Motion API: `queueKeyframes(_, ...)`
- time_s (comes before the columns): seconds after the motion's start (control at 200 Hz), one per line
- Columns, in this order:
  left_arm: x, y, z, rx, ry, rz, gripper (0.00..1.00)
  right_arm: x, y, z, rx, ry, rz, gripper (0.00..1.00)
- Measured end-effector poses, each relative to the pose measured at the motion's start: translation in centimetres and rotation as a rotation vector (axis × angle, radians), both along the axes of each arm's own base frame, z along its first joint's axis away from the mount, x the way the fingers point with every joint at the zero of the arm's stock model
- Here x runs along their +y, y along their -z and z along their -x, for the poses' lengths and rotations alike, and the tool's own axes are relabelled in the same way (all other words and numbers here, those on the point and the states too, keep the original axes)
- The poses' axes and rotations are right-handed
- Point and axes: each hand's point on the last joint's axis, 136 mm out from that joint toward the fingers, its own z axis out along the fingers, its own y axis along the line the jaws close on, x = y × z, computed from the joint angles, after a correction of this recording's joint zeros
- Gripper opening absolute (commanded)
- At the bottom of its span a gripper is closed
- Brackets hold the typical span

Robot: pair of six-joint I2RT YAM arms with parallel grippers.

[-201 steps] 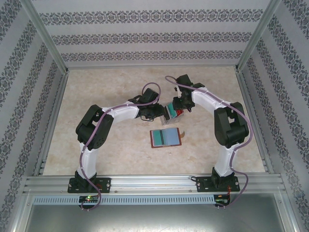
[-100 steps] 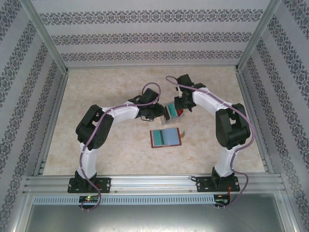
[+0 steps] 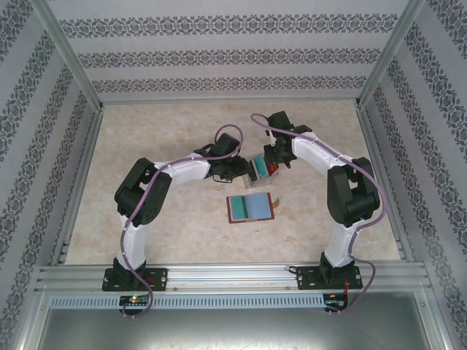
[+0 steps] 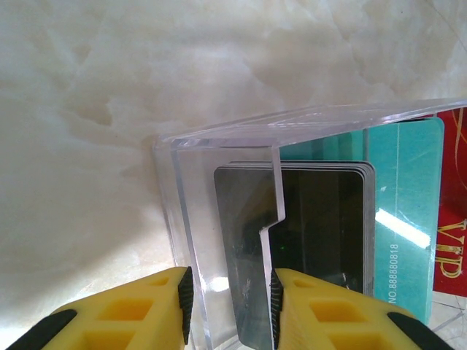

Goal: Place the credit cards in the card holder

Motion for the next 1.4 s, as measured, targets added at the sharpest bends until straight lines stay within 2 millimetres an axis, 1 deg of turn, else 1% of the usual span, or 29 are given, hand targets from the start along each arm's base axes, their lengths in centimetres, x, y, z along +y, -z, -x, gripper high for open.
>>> queueKeyframes(0.535, -0.17, 0.03, 0.13, 0.002, 0.008, 0.011, 0.35, -0.07, -0.15, -0.03, -0.008, 0.001, 0.013, 0.29)
queueKeyframes(0.664, -0.19, 0.03, 0.14, 0.003, 0.008, 0.012, 0.35, -0.03, -0.17, -0.01, -0.014, -0.001, 0.03, 0.3)
queueKeyframes(0.754, -0.19, 0.03, 0.14, 0.003, 0.008, 0.012, 0.35, -0.08, -0.18, -0.03, -0.017, -0.004, 0.038, 0.28)
queueKeyframes(1.054, -0.19, 0.02, 0.15, 0.003, 0.008, 0.012, 0.34, -0.2, -0.19, -0.07, -0.02, -0.012, 0.048, 0.31)
queueKeyframes(1.399, -0.23, 0.01, 0.19, 0.005, 0.011, 0.014, 0.34, -0.21, -0.2, -0.08, -0.022, -0.014, 0.055, 0.3)
